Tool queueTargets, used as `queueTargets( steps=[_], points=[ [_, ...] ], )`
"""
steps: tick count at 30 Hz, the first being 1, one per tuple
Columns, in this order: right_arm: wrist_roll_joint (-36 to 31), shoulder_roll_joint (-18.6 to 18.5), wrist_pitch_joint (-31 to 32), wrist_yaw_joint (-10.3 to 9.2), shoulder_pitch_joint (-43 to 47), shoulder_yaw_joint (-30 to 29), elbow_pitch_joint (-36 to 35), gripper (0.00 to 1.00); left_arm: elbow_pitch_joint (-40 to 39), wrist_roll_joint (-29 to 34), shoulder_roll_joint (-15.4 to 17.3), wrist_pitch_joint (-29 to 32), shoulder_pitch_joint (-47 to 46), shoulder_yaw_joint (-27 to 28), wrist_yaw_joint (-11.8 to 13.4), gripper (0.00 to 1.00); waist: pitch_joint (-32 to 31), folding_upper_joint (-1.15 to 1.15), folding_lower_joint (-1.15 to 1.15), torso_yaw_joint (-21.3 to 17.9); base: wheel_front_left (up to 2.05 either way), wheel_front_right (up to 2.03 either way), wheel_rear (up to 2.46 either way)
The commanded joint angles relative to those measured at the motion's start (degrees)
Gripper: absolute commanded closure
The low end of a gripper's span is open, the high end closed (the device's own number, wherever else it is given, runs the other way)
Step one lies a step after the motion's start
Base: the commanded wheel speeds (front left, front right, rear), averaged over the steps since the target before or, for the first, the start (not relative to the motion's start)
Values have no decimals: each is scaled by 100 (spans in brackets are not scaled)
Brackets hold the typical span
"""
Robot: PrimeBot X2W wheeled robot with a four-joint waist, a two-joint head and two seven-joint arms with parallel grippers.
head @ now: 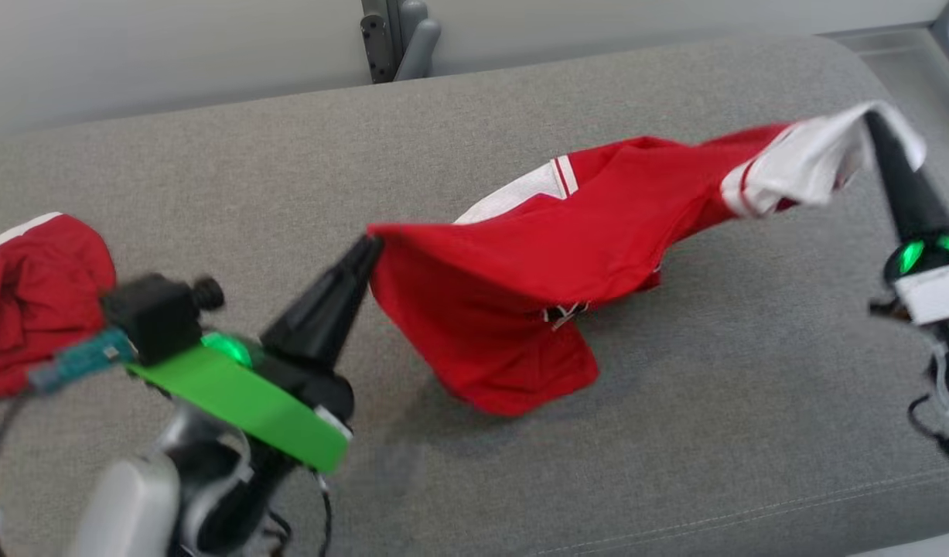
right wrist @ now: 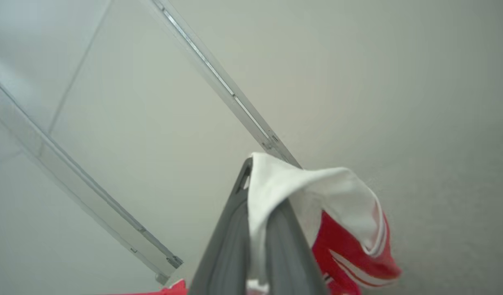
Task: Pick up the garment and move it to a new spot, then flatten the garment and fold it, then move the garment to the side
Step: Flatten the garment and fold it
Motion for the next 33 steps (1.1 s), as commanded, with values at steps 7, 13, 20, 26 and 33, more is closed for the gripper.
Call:
queueTargets(
  steps=[7, 13, 20, 26, 33],
  points=[
    [822, -556, 710, 3, -2306, -1104, -74, 100, 566, -574, 570, 1524, -3511, 748, 346, 100, 1567, 0, 0, 410, 0, 0, 0],
    [95, 168, 1086, 3, -5149, -1084, 1658, 100, 2533, 77, 474, 1264, -6091, 644, 405, 100, 2624, 0, 0, 639, 0, 0, 0],
    [-1566, 1586, 49, 3, -8007, -1252, 3888, 100, 4498, 1271, 402, -823, -8066, 531, 514, 100, 3280, 0, 0, 596, 0, 0, 0],
    [-1759, 2024, -27, 3, -7989, -684, 3932, 100, 5782, 1283, 196, -2583, -8264, 369, 32, 100, 3384, 0, 0, 540, 0, 0, 0],
    [-896, 1389, 241, 3, -5663, 20, 2702, 100, 5650, 716, 454, -3032, -6788, -745, -70, 100, 3103, 0, 0, 501, 0, 0, 0]
  ],
)
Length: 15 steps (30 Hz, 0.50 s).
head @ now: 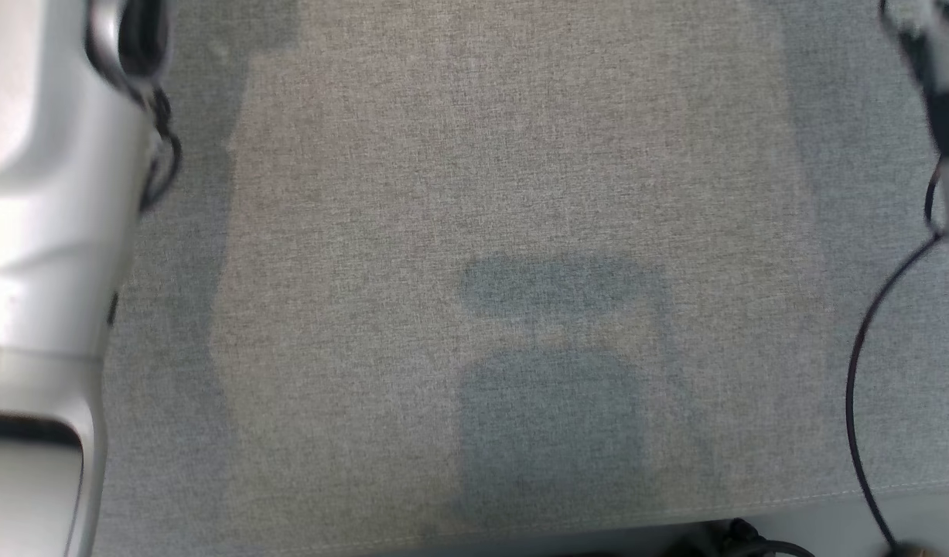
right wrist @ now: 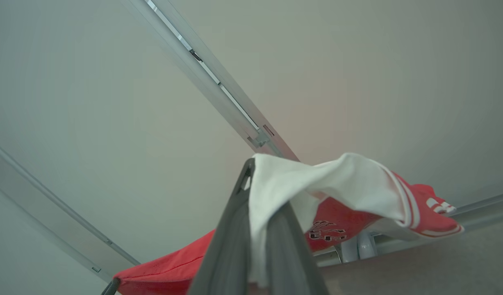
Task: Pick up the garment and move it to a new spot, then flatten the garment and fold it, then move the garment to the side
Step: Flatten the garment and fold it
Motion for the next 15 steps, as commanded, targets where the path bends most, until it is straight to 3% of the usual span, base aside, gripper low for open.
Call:
queueTargets(
  steps=[1, 8, 15],
  points=[
    [187, -116, 15, 2, 495, 70, -185, 100, -97, -121, 202, -37, 383, -107, -14, 100, -186, 0, -1, -50, 0, 0, 0],
    [1269, -1028, -205, 3, 3858, 387, -1835, 100, -1432, -255, 862, -46, 2838, -569, -7, 100, -804, 0, -1, -102, 0, 0, 0],
    [1884, -1538, -450, 2, 6128, 577, -2738, 100, -2259, 13, 737, -41, 5094, -150, -5, 100, -1677, 0, -1, -255, 0, 0, 0]
  ],
)
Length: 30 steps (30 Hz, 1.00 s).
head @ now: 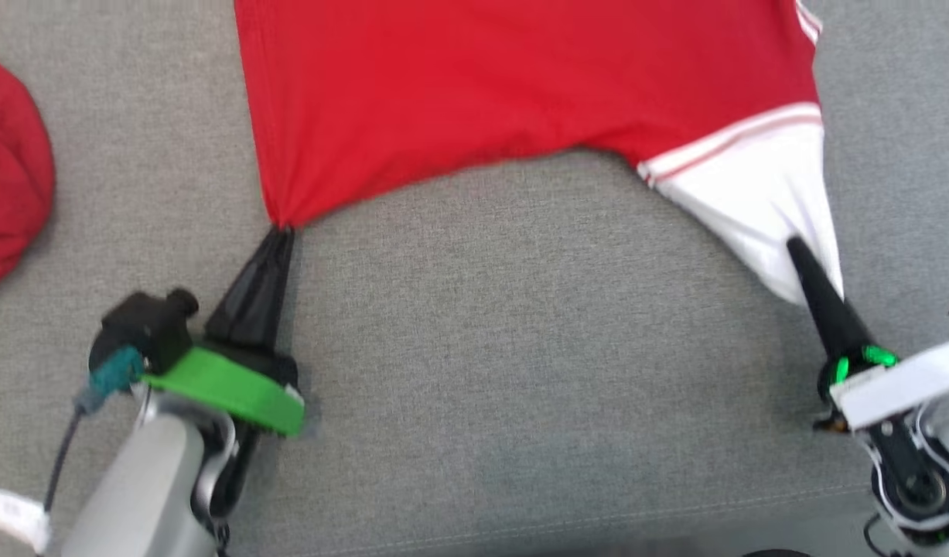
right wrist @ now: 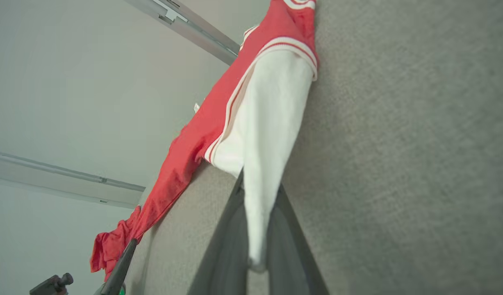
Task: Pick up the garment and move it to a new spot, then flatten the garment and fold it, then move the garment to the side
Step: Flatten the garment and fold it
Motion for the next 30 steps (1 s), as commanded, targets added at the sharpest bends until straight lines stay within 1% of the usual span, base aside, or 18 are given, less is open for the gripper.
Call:
queueTargets(
  steps=[1, 3, 5, 8, 11, 13, 15, 18, 23, 26, 28, 29, 30],
  points=[
    [17, -90, -48, 2, 305, 60, -43, 100, -43, 88, -47, -14, 423, 85, 15, 100, -675, 0, 0, -172, 0, 0, 0],
    [158, -216, -94, 2, 846, 78, -110, 100, -140, 196, -174, -14, 1159, 177, 112, 100, -896, 0, 0, -244, 0, 0, 0],
    [274, -360, -146, 2, 1389, 11, -194, 100, -302, 215, -327, -3, 1856, 282, 306, 100, -1057, 0, 0, -278, 0, 0, 0],
    [519, -491, -208, 2, 2196, -172, -480, 100, -630, 145, -529, -3, 2725, 381, 595, 100, -1228, 0, 0, -223, 0, 0, 0],
    [680, -606, -243, 2, 2784, -347, -838, 100, -947, 46, -626, 26, 3268, 381, 789, 100, -1407, 0, 0, -191, 0, 0, 0],
    [727, -695, -245, 2, 2937, -412, -1021, 100, -1139, -51, -687, 125, 3452, 393, 874, 100, -1519, 0, 0, -212, 0, 0, 0],
    [703, -745, -208, 2, 2835, -421, -1074, 100, -1291, -168, -685, 299, 3499, 392, 920, 100, -1625, 0, 0, -247, 0, 0, 0],
    [643, -699, -89, 2, 2324, -352, -999, 100, -1467, -239, -557, 666, 3275, 418, 979, 100, -1719, 0, 0, -288, 0, 0, 0],
    [471, -593, 251, 2, 1246, -117, -418, 100, -1583, -181, -404, 1290, 2470, 440, 1053, 100, -1657, 0, 0, -165, 0, 0, 0],
    [391, -559, 469, 2, 589, -19, 23, 100, -1502, -145, -414, 1647, 1801, 358, 989, 100, -1474, 0, 0, -18, 0, 0, 0],
    [342, -511, 613, 2, 148, 44, 253, 100, -1407, -172, -481, 1855, 1388, 307, 954, 100, -1294, 0, 0, 67, 0, 0, 0],
    [342, -511, 613, 2, 148, 44, 253, 100, -1407, -172, -481, 1855, 1388, 307, 954, 100, -1294, 0, 0, 67, 0, 0, 0],
    [307, -505, 673, 2, -66, 60, 389, 100, -1321, -139, -496, 1940, 1174, 279, 942, 100, -1210, 0, 0, 114, 0, 0, 0]
  ],
)
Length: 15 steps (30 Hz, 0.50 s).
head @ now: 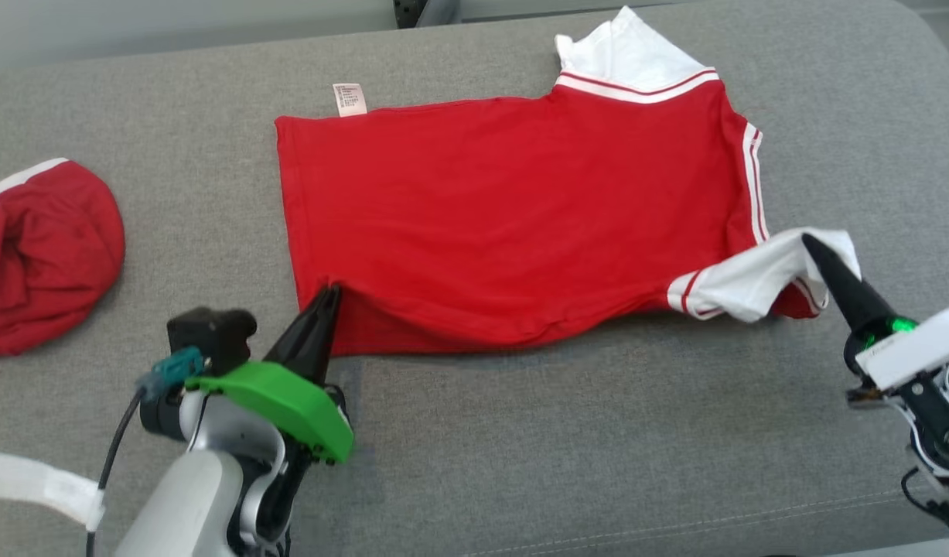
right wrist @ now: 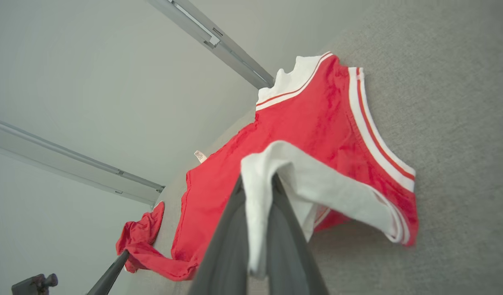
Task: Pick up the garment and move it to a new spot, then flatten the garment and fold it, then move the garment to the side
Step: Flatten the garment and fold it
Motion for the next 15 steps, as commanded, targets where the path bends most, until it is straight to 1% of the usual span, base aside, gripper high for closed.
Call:
queueTargets(
  steps=[1, 5, 8, 12, 15],
  points=[
    [-100, 3, 88, 2, -323, 27, 174, 100, 145, 66, -9, 99, -317, -36, -29, 100, 412, 0, 1, 296, 0, 0, 0],
    [-308, 52, 340, 2, -1202, 140, 688, 100, 656, 153, -133, 225, -1094, -99, -100, 100, 789, 0, 1, 452, 0, 0, 0],
    [-473, 50, 555, 2, -1760, 240, 1079, 100, 1123, 195, -302, 255, -1642, -130, -131, 100, 1010, 0, 1, 614, 0, 0, 0],
    [-695, 104, 811, 2, -2354, 413, 1561, 100, 1897, 268, -515, 228, -2285, -214, -186, 100, 1211, 0, 1, 809, 0, 0, 0],
    [-886, 221, 938, 2, -2721, 587, 1879, 100, 2475, 353, -647, 148, -2648, -299, -205, 100, 1280, 0, 1, 863, 0, 0, 0]
  ],
)
